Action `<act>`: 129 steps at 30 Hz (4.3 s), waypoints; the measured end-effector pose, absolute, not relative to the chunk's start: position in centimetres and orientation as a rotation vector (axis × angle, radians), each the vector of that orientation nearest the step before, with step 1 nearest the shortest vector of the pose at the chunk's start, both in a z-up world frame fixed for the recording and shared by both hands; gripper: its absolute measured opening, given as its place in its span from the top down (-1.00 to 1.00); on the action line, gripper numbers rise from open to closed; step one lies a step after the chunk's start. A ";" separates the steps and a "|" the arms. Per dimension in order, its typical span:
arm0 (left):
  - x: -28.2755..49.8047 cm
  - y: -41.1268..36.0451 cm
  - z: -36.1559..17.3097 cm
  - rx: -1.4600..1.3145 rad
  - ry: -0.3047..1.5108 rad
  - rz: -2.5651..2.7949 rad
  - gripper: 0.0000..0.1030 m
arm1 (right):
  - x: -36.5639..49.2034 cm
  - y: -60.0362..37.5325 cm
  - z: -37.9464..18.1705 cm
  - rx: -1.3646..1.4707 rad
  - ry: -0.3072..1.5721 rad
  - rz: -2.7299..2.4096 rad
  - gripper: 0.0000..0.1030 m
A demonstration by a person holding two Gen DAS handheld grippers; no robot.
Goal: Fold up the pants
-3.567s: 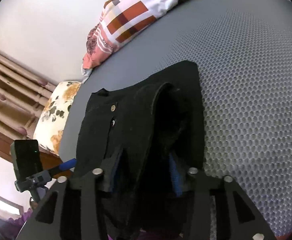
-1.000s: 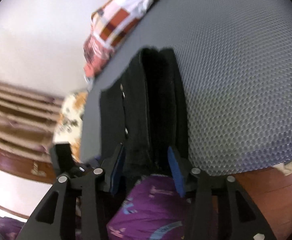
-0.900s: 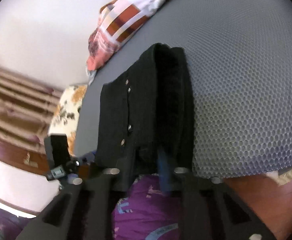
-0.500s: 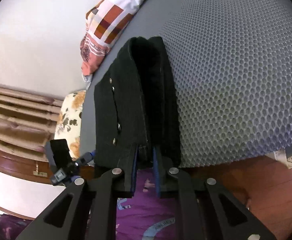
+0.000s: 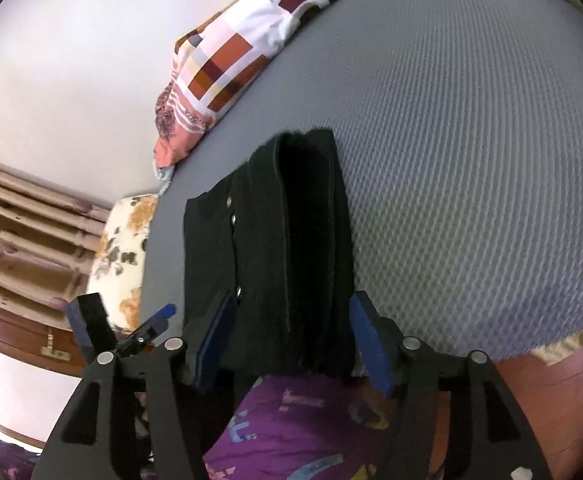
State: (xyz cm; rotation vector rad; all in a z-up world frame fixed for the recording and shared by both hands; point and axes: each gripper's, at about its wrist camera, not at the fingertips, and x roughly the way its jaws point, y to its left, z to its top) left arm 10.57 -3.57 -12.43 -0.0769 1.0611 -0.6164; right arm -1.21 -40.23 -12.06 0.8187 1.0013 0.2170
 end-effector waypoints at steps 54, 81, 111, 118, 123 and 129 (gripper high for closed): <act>15.1 -8.3 -15.8 0.181 1.071 -0.679 -0.96 | 5.4 -40.9 -15.8 0.836 1.033 0.383 -0.44; 14.7 -8.1 -15.7 0.173 1.037 -0.650 -0.99 | -3.0 -41.1 -13.2 0.992 0.943 0.327 -0.27; 14.5 -7.9 -15.3 0.195 1.040 -0.649 -1.00 | -4.1 -39.2 -16.8 1.042 1.072 0.274 0.77; 13.6 -6.0 -11.7 0.118 0.919 -0.597 -0.99 | -4.0 -39.3 -17.5 1.051 1.076 0.266 0.67; 10.6 -8.7 -8.9 -0.003 0.862 -0.836 -0.99 | -3.6 -39.0 -17.3 1.039 1.074 0.271 0.67; 4.6 -18.0 -13.2 0.323 0.886 -1.043 -0.95 | -3.6 -39.3 -17.4 1.052 1.060 0.296 0.65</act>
